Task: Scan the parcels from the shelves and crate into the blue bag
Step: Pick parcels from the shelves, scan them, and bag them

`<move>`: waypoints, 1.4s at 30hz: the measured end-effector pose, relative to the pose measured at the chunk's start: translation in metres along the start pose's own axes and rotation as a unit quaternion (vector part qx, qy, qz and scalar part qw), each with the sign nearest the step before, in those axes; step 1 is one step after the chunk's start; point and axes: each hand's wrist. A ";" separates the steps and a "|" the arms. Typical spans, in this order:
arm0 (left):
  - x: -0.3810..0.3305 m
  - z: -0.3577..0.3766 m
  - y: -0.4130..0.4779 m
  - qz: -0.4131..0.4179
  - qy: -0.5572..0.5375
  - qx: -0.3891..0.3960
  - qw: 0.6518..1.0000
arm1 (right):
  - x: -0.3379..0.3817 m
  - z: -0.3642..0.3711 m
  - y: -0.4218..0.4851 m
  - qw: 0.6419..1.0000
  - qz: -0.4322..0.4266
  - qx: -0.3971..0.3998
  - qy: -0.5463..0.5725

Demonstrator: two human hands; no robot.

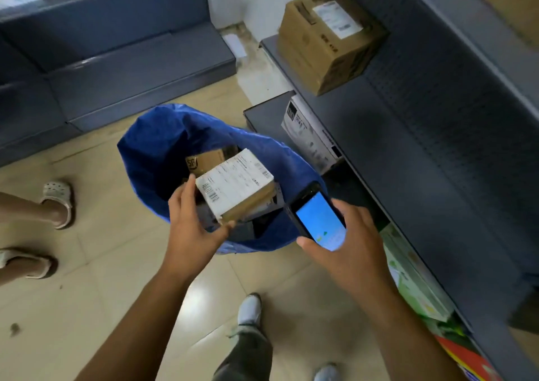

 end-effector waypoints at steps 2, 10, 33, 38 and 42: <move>0.002 0.004 0.017 -0.023 -0.007 0.000 1.000 | -0.003 -0.006 -0.001 1.000 0.013 -0.006 0.008; -0.073 0.026 0.001 0.058 -0.007 0.063 0.996 | -0.025 -0.051 -0.022 0.998 0.035 -0.043 0.013; -0.458 0.206 -0.419 0.472 -0.110 0.457 0.746 | -0.330 -0.289 -0.472 0.874 0.211 -0.418 0.133; -0.489 0.244 -0.551 0.517 -0.117 0.514 0.674 | -0.398 -0.297 -0.595 0.827 0.271 -0.476 0.131; -0.501 0.271 -0.635 0.540 -0.131 0.562 0.612 | -0.441 -0.290 -0.676 0.781 0.321 -0.519 0.135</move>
Point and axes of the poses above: each hand's wrist, its own y-axis towards the middle knuckle, its own z-axis out of the palm, x = y × z, and after that the axes turned 10 degrees about z, right-handed
